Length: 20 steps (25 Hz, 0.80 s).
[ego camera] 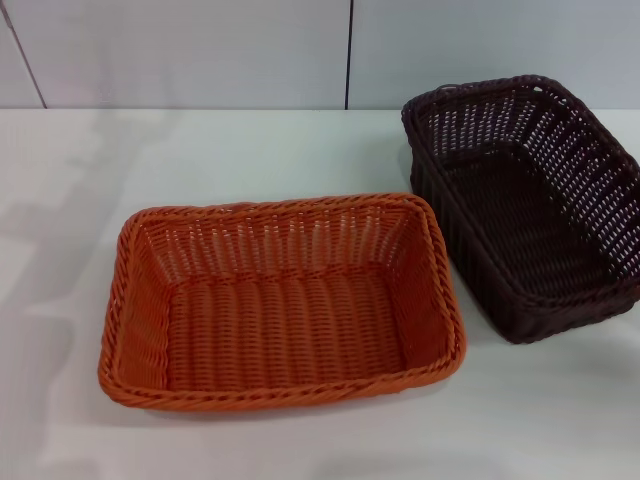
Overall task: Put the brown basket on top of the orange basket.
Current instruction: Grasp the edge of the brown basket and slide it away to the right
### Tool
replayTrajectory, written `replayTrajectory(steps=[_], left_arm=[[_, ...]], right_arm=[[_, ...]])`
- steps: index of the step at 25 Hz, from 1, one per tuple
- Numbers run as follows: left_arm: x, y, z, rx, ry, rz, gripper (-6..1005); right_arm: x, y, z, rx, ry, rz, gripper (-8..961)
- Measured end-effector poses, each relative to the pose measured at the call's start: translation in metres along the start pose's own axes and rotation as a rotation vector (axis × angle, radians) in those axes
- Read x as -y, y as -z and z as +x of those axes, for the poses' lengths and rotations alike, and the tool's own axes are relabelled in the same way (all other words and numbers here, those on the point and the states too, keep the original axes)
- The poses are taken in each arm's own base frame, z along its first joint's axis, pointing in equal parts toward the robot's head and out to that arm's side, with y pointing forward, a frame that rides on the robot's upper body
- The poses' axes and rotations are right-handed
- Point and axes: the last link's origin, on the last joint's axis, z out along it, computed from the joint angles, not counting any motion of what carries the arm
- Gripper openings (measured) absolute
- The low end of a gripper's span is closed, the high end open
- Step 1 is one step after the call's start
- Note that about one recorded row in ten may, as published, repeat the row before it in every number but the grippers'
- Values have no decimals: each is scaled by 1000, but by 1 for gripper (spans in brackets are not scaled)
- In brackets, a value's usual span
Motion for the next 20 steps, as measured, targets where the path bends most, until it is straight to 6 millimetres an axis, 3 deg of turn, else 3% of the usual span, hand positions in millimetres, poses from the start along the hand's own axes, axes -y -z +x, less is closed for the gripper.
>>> replayTrajectory(steps=[20], left_arm=[[3,6,-2,6,-1,9,833]], right_arm=[[9,-19,-15,29,-25,15,702]])
